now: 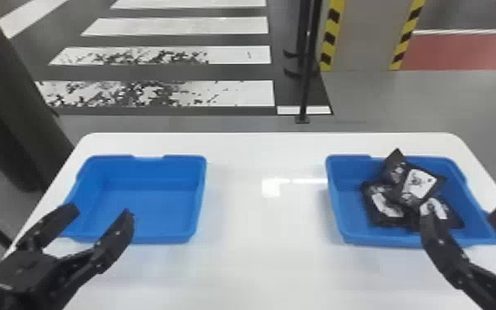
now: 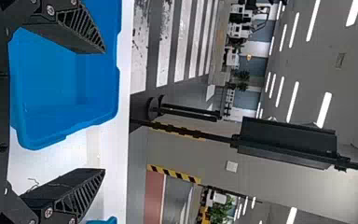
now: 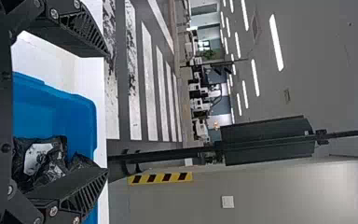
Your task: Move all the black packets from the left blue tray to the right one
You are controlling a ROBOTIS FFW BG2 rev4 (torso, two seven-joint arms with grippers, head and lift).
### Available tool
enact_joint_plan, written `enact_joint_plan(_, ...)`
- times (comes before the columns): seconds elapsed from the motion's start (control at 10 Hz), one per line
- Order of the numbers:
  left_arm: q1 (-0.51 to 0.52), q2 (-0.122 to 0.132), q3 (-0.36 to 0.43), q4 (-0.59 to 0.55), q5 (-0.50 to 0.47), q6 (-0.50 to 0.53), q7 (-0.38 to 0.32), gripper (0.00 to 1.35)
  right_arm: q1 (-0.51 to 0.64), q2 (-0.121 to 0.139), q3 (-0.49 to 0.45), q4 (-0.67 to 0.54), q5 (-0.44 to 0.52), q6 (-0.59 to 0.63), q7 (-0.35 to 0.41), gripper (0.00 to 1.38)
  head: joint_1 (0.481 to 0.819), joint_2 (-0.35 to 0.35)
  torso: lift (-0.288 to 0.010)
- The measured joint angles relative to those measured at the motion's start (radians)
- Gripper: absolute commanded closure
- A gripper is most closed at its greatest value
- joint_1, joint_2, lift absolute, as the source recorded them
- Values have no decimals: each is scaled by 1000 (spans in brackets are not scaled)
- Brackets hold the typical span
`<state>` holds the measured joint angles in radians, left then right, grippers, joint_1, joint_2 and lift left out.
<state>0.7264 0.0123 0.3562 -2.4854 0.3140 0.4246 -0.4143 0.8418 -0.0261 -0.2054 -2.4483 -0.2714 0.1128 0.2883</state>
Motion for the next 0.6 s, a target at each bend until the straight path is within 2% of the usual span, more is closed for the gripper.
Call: enact_joint_plan(0.6,1,0,-1,13,23,1,-1,130,0,0,3,3,-8,0,0,150,695,42,-140)
